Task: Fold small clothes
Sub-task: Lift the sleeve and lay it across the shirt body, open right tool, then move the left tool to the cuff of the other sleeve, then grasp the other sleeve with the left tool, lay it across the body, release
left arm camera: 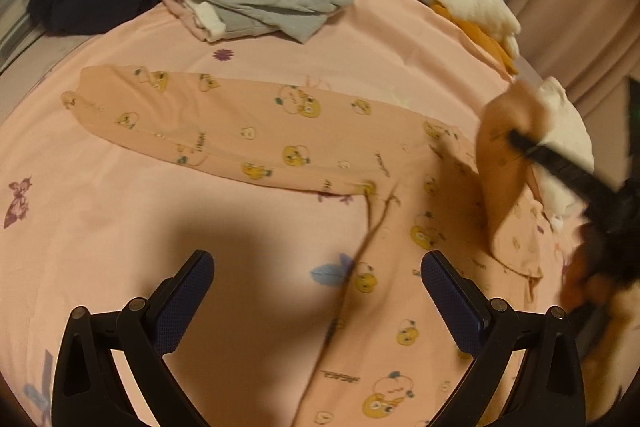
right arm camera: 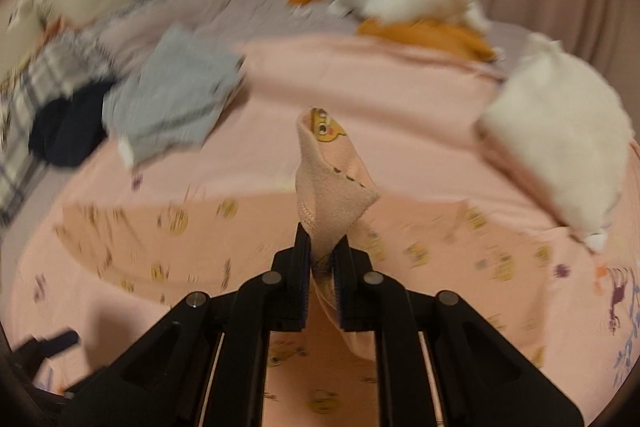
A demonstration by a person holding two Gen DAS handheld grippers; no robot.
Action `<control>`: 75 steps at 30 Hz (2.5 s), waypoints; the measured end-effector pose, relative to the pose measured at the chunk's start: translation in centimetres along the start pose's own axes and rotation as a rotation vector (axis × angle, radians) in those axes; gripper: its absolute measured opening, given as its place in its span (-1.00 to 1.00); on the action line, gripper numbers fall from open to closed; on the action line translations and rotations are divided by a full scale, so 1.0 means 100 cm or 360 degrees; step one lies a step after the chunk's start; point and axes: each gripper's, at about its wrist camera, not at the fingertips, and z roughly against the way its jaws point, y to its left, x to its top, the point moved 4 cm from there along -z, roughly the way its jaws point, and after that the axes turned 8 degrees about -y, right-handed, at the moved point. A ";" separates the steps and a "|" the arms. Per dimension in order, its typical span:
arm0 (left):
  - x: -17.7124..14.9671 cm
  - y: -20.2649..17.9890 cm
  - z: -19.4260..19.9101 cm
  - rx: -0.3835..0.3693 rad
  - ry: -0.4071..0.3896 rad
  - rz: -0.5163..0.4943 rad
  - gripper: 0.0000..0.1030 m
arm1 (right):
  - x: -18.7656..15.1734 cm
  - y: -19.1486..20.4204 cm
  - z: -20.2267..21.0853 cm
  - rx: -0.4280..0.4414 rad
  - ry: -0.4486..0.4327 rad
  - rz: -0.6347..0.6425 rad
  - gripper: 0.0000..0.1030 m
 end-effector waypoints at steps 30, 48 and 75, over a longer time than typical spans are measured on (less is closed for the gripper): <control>0.007 -0.095 -0.130 -0.0327 0.0216 -0.0077 0.08 | -0.133 -0.189 0.008 0.0015 0.0179 -0.0715 -0.72; 0.048 0.155 -0.025 -0.0156 -0.0211 0.0772 0.38 | -0.136 -0.139 0.066 0.0268 0.0053 -0.0718 -0.14; 0.100 0.204 -0.004 0.0053 -0.0421 0.0690 -0.87 | -0.150 -0.113 0.057 0.0265 0.0142 -0.0746 -0.12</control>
